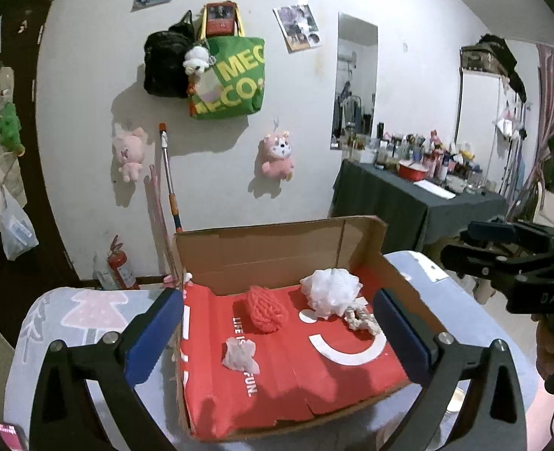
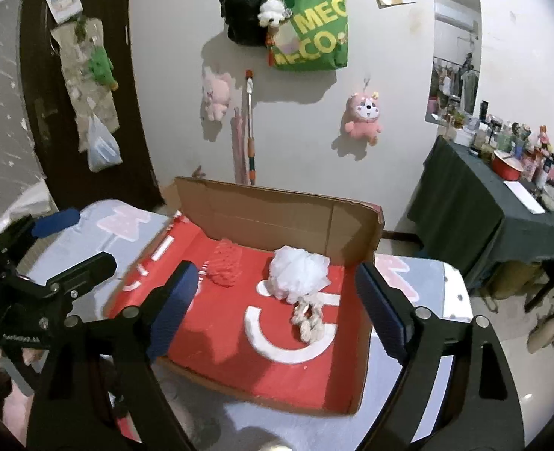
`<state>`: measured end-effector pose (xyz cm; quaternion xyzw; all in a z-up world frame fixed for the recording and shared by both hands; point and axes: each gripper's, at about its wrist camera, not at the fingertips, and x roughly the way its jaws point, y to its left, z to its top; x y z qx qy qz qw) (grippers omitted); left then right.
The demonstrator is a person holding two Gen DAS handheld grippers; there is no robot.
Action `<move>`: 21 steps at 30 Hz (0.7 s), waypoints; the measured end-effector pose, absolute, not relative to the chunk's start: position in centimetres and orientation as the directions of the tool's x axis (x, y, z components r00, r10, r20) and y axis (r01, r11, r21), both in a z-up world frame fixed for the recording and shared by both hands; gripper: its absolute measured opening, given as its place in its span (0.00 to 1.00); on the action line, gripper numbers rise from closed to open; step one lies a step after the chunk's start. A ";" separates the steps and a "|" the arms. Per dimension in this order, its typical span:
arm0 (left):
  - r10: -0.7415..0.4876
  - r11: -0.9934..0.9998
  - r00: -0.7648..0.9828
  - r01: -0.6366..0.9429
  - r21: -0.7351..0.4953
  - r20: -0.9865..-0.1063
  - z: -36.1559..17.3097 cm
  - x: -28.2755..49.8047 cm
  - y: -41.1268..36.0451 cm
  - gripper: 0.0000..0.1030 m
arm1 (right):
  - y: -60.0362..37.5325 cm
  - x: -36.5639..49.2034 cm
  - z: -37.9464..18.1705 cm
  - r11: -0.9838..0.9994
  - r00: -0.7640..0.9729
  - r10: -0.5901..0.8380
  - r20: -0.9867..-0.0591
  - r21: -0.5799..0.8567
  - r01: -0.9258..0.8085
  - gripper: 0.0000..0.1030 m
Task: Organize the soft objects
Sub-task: 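Open both tools to release the puffs inside the box, then move both tools back toward the remaining items on the table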
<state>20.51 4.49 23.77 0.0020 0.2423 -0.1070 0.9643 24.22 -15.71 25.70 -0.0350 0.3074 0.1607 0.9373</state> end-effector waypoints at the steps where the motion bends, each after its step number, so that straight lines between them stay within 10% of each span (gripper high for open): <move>1: -0.209 0.977 0.862 0.208 -0.054 -0.461 23.9 19.9 4.6 1.00 | -16.0 23.4 25.9 0.947 0.766 0.279 -0.579 0.033 -0.320 0.83; 21: -0.218 0.974 0.909 0.227 -0.014 -0.356 23.4 9.2 4.9 1.00 | -19.8 11.8 25.4 0.949 0.839 0.302 -0.453 0.056 -0.311 0.84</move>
